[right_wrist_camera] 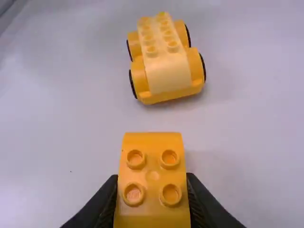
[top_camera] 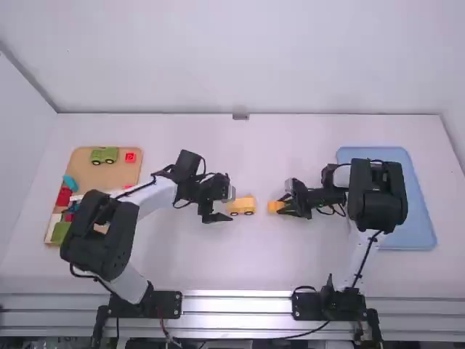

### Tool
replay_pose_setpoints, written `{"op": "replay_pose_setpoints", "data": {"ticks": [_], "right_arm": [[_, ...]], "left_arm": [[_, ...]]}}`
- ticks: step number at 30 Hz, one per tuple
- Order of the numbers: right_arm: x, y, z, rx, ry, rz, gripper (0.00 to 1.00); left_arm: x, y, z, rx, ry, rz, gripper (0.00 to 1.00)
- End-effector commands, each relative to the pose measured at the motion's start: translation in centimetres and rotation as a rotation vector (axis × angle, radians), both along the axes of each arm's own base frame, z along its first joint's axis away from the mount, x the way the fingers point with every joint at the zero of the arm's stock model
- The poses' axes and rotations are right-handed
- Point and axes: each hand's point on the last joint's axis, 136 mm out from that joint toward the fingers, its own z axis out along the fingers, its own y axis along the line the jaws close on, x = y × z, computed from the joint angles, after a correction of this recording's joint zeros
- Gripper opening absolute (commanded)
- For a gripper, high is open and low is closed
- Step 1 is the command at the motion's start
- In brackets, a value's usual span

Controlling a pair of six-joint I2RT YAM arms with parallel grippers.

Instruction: Assemble lego blocks to make yellow taxi

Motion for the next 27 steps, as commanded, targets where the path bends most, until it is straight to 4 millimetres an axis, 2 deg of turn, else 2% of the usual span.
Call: {"op": "replay_pose_setpoints", "data": {"ticks": [1,6,15,22,27], "right_arm": [[1.5,0.1,2.1,0.028,-0.133,0.048,0.17],[2.6,0.1,3.6,0.034,-0.160,0.059,0.16],[2.9,1.0,5.0,0.031,-0.194,0.093,0.16],[2.7,2.3,6.2,0.026,-0.222,0.121,0.15],[3.2,3.1,6.3,-0.009,-0.207,0.112,0.15]], "left_arm": [[-0.5,-0.3,-1.8,-0.016,0.058,-0.012,0.99],[-0.1,-1.2,-3.9,-0.047,0.089,-0.011,0.99],[2.0,-1.4,-4.8,-0.113,0.095,0.152,0.99],[-0.4,-1.3,-5.1,-0.204,0.060,0.137,0.99],[-0.3,-1.2,-5.2,-0.202,0.064,0.138,0.99]]}}
